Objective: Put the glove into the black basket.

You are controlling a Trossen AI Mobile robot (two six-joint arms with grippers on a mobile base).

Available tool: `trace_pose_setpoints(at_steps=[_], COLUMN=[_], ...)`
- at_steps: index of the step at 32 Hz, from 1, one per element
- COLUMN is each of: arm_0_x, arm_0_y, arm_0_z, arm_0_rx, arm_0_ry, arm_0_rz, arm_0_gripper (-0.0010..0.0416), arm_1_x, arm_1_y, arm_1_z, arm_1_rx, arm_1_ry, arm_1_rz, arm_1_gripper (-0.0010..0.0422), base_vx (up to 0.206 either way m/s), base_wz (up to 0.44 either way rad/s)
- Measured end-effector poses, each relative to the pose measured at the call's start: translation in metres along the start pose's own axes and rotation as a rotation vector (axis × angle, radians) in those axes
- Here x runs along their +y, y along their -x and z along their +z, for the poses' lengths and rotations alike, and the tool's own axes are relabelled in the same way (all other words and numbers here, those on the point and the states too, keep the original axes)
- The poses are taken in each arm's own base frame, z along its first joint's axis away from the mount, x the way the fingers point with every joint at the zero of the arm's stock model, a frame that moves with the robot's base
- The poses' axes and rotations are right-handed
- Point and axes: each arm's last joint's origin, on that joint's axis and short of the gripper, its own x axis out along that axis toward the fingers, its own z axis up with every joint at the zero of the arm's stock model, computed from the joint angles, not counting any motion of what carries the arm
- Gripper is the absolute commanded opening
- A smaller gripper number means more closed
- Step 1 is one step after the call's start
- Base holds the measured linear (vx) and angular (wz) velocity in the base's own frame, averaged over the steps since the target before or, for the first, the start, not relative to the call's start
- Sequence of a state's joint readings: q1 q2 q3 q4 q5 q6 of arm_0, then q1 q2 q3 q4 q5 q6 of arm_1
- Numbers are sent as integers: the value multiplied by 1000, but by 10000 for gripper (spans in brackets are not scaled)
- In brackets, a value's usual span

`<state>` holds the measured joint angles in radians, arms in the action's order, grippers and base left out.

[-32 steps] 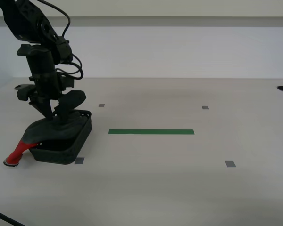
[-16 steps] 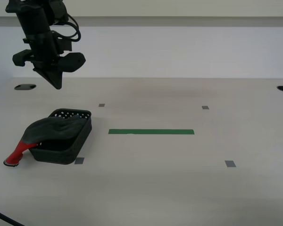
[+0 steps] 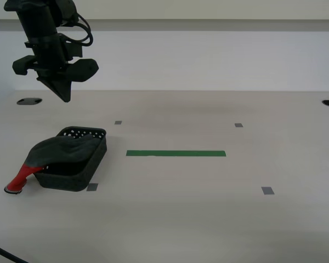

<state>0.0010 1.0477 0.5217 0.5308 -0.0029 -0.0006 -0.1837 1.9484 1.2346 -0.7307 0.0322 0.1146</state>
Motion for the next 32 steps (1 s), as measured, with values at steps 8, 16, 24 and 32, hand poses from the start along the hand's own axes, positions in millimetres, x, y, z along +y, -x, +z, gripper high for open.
trace_pose_setpoints(at_steps=[8, 16, 24, 32], arm_0_x=[0, 0, 0, 0], arm_0_y=[0, 0, 0, 0], arm_0_z=[0, 0, 0, 0], arm_0_rx=[0, 0, 0, 0], arm_0_ry=[0, 0, 0, 0], arm_0_rz=[0, -1, 0, 0], arm_0_gripper=[1, 0, 1, 1], arm_1_x=[0, 0, 0, 0], arm_1_y=[0, 0, 0, 0], arm_1_z=[0, 1, 1, 1], arm_1_rx=[-2, -5, -8, -12], arm_1_ry=[0, 0, 0, 0], arm_1_rz=[0, 0, 1, 1], arm_1_gripper=[0, 0, 0, 0], base_vx=[0, 0, 0, 0], base_wz=[0, 0, 0, 0])
